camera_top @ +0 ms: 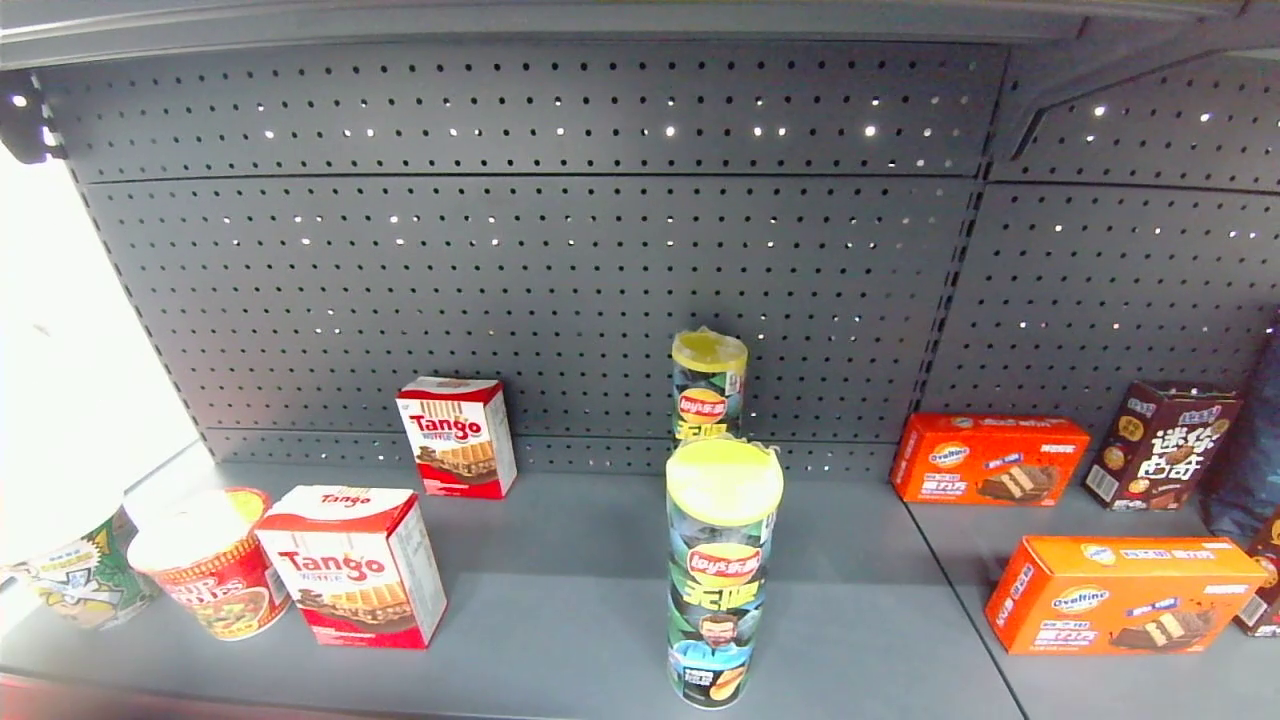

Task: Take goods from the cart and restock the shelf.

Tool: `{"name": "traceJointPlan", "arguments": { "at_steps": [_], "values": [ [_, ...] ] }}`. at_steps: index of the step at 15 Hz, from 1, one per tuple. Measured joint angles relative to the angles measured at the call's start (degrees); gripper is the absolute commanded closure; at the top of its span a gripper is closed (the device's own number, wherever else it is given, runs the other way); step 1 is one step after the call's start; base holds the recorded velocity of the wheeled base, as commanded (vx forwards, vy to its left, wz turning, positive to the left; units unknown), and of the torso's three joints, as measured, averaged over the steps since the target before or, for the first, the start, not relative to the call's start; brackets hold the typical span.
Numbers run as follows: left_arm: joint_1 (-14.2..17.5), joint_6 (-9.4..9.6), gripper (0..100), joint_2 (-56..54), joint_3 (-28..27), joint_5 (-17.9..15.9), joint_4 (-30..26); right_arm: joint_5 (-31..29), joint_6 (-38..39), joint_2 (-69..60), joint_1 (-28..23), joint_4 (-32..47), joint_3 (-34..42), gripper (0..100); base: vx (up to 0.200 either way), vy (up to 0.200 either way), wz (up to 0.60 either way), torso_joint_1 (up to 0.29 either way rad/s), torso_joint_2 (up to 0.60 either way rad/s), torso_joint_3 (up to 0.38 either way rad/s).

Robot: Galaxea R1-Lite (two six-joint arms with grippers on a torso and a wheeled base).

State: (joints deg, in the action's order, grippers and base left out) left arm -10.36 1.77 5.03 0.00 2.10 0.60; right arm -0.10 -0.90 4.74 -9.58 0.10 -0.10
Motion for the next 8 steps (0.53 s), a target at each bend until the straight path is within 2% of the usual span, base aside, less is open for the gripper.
{"name": "traceJointPlan", "arguments": {
  "at_steps": [1, 2, 3, 5, 6, 8],
  "values": [
    [-0.2, -0.24, 0, 0.0, 0.0, 3.5, -0.5, 0.0, 0.0, 0.0, 0.0, 0.0, 0.0, 0, 0.0, 0.0, 0.0, 0.0, 0.0, 0.0],
    [0.2, -0.51, 0, 0.0, 0.0, 4.3, -0.6, -0.1, 0.0, 0.0, 0.0, 0.1, 0.0, 0, 0.0, 0.0, 0.0, 0.0, 0.0, 0.0],
    [2.1, -0.65, 0, 0.0, 0.0, 4.4, -0.6, 0.0, 0.0, 0.0, 0.0, 0.0, 0.0, 0, 0.0, 0.0, 0.0, 0.0, 0.0, 0.0],
    [10.1, -1.11, 0, 0.0, 0.0, 4.1, -0.6, 0.0, 0.0, 0.0, 0.0, 0.1, 0.0, 0, 0.0, 0.0, 0.0, 0.0, 0.0, 0.0],
    [13.0, -1.34, 0, 0.0, 0.0, 4.1, -0.6, 0.0, 0.0, 0.0, 0.0, 0.1, 0.0, 0, 0.0, 0.0, 0.0, 0.0, 0.0, 0.0],
    [15.7, -1.48, 0, 0.0, 0.0, 4.5, -0.6, 0.0, 0.1, 0.0, 0.0, 0.1, 0.0, 0, 0.0, 0.0, 0.0, 0.0, 0.0, 0.0]
  ]
}}
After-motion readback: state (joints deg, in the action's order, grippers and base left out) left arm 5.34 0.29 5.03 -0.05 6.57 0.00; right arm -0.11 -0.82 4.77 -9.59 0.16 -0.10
